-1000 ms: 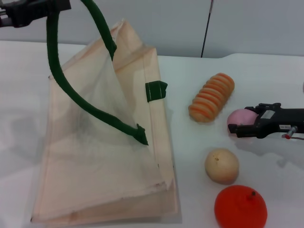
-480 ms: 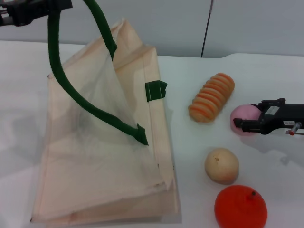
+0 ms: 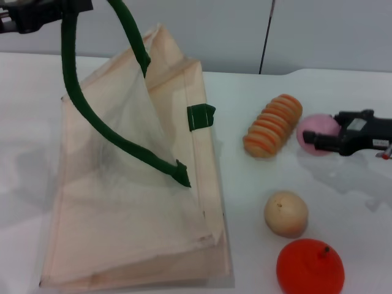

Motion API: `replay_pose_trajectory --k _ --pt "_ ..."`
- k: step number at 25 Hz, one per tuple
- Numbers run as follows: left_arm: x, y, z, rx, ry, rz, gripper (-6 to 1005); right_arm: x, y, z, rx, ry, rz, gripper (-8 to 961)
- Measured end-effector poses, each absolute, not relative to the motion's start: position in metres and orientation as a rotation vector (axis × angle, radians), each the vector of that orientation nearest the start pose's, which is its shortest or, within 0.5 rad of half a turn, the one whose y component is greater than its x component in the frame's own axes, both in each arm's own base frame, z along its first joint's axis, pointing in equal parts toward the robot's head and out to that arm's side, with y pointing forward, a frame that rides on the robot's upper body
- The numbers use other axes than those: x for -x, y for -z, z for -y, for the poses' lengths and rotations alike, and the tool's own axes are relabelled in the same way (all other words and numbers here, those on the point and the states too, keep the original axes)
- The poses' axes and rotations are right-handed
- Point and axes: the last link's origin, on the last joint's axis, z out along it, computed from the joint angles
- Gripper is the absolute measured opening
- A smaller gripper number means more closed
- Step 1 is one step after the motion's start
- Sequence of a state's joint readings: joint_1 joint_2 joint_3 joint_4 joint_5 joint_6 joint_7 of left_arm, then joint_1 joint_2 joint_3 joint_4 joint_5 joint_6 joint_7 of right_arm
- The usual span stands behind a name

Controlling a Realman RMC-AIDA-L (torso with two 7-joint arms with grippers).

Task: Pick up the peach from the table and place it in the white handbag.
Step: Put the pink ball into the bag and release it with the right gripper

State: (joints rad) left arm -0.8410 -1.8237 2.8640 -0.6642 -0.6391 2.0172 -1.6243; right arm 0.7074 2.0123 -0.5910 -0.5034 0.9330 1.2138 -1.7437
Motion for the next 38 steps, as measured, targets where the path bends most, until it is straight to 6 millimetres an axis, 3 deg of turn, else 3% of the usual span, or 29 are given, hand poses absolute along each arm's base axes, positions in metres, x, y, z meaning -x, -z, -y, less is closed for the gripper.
replay_pose_trajectory --k 7,18,25,38 --pt "0.23 -0.159 -0.371 2.531 1.105 0.728 151 -0.235 -0.012 -0.394 2.678 -0.59 -0.49 579" --pt "0.218 -0.156 -0.377 2.557 1.124 0.705 152 -0.16 0.036 -0.402 2.964 -0.556 -0.274 555" --pt "0.217 -0.156 -0.378 2.558 1.126 0.706 153 -0.138 0.052 -0.399 3.056 -0.519 -0.192 550" --pt "0.214 -0.153 -0.379 2.565 1.131 0.694 154 -0.116 0.083 -0.396 3.111 -0.437 -0.016 546"
